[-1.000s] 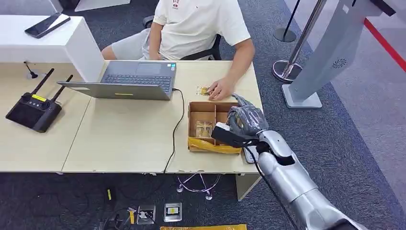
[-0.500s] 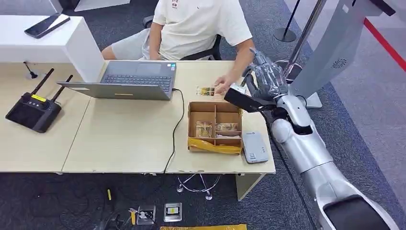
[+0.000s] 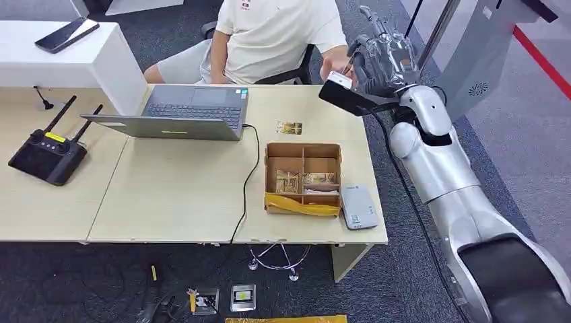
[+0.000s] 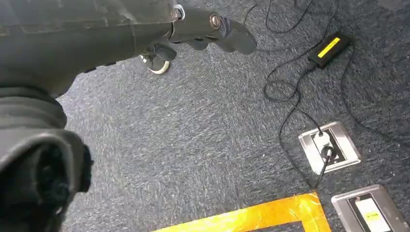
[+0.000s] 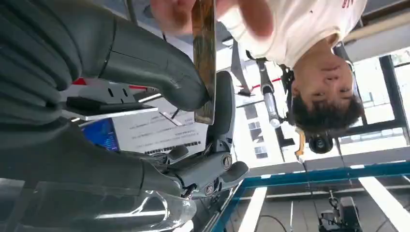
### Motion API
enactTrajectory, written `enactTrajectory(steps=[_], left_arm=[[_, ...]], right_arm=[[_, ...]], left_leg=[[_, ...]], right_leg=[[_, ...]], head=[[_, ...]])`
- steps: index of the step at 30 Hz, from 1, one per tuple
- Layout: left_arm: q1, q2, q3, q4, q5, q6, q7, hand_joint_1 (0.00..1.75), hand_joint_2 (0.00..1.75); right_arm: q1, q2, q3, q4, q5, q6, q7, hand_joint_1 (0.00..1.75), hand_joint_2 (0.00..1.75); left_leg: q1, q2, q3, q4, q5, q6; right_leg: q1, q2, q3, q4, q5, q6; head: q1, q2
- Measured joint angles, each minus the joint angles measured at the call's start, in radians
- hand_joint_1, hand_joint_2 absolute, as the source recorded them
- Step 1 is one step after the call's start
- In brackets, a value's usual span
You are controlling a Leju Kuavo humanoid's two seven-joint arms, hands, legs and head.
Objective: Pass the card to the sensor for recognition and then transmit it.
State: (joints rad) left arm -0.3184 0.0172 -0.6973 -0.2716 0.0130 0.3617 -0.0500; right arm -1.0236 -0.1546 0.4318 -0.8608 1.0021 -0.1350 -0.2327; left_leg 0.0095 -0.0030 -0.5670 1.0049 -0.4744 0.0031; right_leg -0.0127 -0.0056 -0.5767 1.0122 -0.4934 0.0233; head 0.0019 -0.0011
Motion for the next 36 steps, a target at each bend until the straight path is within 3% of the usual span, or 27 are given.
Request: enactTrajectory(steps=[5,12,13,15,19,27,31,33,36], left_arm=[[-0.019,-0.006,-0.006,0.000,-0.016,-0.008,0.013,0.00,0.00],[-0.020,-0.007,-0.004,0.000,-0.011,-0.011,0.014,0.00,0.00],[-0.020,-0.006,-0.004,0.000,-0.008,-0.011,0.014,0.00,0.00],[-0.020,-0.006,-0.004,0.000,-0.004,-0.012,0.014,0.00,0.00],[-0.020,-0.006,-0.004,0.000,0.002,-0.009,0.014,0.00,0.00],[-0.007,0.000,-0.002,0.000,0.026,0.028,-0.011,0.00,0.00],[0.019,0.003,0.005,0.000,0.056,0.046,-0.034,0.00,0.00],[0.026,0.005,0.005,0.000,0.068,0.048,-0.040,0.00,0.00],[0.051,0.010,0.013,0.001,0.108,0.059,-0.059,0.00,0.00]], right_arm=[[-0.101,0.047,0.018,0.197,0.011,-0.015,-0.008,1.75,1.75],[-0.105,0.081,0.031,0.268,0.012,-0.022,-0.008,1.75,1.75],[-0.105,0.082,0.033,0.276,0.012,-0.024,-0.008,1.61,1.75],[-0.105,0.090,0.035,0.295,0.012,-0.031,-0.008,0.00,1.75],[-0.104,0.100,0.039,0.323,0.011,-0.068,-0.009,0.00,1.75],[-0.096,0.080,0.034,0.339,-0.068,-0.290,-0.013,0.00,1.75],[-0.042,0.010,-0.020,0.322,-0.223,-0.454,-0.050,0.00,1.75],[-0.026,-0.010,-0.039,0.314,-0.267,-0.481,-0.064,0.00,1.75],[0.037,-0.086,-0.130,0.294,-0.339,-0.496,-0.123,0.00,1.75]], left_leg=[[0.001,-0.001,0.000,0.000,0.000,0.000],[0.001,0.000,-0.001,0.000,0.000,0.000],[0.000,0.000,-0.001,0.000,0.000,0.000],[0.000,0.000,-0.001,0.000,0.000,0.000],[0.001,0.000,-0.001,0.000,0.000,0.000],[0.001,0.000,0.001,0.000,0.000,0.000],[0.000,-0.002,0.001,0.001,0.000,0.000],[0.000,-0.002,0.001,0.001,0.000,0.000],[-0.001,-0.001,0.001,0.001,-0.001,0.001]], right_leg=[[0.001,-0.001,0.000,0.000,0.000,0.000],[0.001,0.000,-0.001,0.000,0.000,0.000],[0.000,0.000,-0.001,0.000,0.000,0.000],[0.000,0.000,-0.001,0.000,0.000,0.000],[0.001,0.000,-0.001,0.000,0.000,0.000],[0.001,0.001,-0.001,0.000,0.000,0.000],[0.000,-0.002,0.000,-0.001,0.000,0.000],[0.000,-0.002,0.001,-0.002,0.000,0.000],[0.000,0.000,0.001,-0.003,0.000,0.000]], head=[[-0.001,0.000],[0.000,0.000],[0.000,0.000],[0.000,0.000],[0.000,0.000],[-0.001,0.000],[0.000,0.000],[0.000,0.000],[0.000,0.000]])
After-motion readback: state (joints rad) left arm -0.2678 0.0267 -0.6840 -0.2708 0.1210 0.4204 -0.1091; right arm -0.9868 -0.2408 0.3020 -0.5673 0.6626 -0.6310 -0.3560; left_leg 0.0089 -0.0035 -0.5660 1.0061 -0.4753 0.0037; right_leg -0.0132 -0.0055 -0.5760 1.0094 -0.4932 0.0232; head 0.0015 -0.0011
